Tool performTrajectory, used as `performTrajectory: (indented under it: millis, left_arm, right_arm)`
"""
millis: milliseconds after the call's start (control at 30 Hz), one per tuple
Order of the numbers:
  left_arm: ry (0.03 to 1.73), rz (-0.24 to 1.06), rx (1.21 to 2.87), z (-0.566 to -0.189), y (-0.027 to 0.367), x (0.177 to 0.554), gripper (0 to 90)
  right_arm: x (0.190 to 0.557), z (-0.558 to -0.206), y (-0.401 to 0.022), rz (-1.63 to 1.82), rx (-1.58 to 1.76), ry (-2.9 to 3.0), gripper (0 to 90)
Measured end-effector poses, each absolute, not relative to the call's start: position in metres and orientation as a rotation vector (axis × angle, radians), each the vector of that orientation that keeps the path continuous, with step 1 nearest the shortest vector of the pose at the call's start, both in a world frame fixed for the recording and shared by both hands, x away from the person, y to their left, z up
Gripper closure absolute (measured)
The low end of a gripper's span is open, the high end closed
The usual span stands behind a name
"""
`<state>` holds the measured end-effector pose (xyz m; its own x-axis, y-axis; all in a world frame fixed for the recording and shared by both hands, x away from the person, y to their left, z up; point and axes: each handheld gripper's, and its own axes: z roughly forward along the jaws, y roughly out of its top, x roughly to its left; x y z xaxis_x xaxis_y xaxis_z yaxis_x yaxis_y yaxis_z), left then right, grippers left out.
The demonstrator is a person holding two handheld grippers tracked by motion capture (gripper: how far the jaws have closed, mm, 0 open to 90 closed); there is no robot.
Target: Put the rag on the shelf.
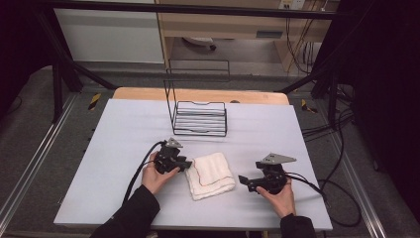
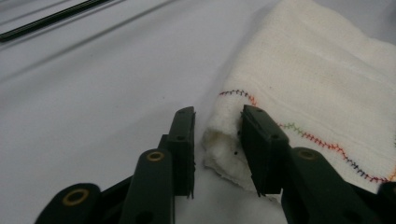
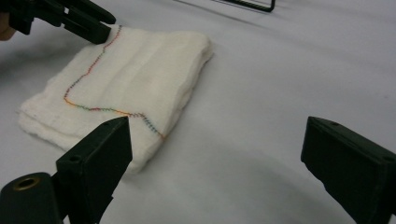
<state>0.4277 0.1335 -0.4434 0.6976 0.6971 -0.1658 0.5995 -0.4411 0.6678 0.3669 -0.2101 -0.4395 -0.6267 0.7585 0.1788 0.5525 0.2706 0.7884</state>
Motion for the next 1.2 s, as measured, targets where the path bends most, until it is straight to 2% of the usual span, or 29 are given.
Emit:
performTrajectory:
  millis: [133,200,300,333,400,800,900,967,1000,1200]
  left_arm:
    - [0.982,0.175,2.179,-0.444,0.132,0.425,73.2]
    - [0.976,0.192,2.188,-0.443,0.13,0.424,73.8]
    - [0.958,0.227,2.209,-0.443,0.127,0.421,76.0]
    - [0.958,0.227,2.209,-0.443,0.127,0.421,76.4]
    - [0.956,0.24,2.211,-0.442,0.125,0.42,77.1]
    - [0.954,0.244,2.222,-0.44,0.124,0.419,82.0]
    - [0.973,0.21,2.204,-0.44,0.127,0.421,82.8]
    - [0.979,0.198,2.202,-0.439,0.128,0.421,82.8]
    - [0.977,0.198,2.208,-0.439,0.128,0.42,82.9]
    - [0.972,0.195,2.198,-0.437,0.132,0.415,82.8]
  right_arm:
    - [0.364,-0.441,-0.19,1.25,1.204,2.342,21.2]
    - [0.363,-0.442,-0.187,1.243,1.201,2.34,22.4]
    - [0.363,-0.446,-0.178,1.24,1.218,2.349,32.6]
    - [0.363,-0.446,-0.178,1.24,1.218,2.349,32.6]
    - [0.362,-0.448,-0.173,1.209,1.213,2.354,41.5]
    - [0.358,-0.454,-0.165,1.181,1.292,2.414,60.2]
    - [0.358,-0.454,-0.164,1.199,1.323,2.43,71.7]
    - [0.359,-0.454,-0.164,1.21,1.334,2.437,74.6]
    - [0.359,-0.454,-0.164,1.225,1.34,2.442,79.9]
    - [0.361,-0.45,-0.165,1.244,1.359,2.444,83.5]
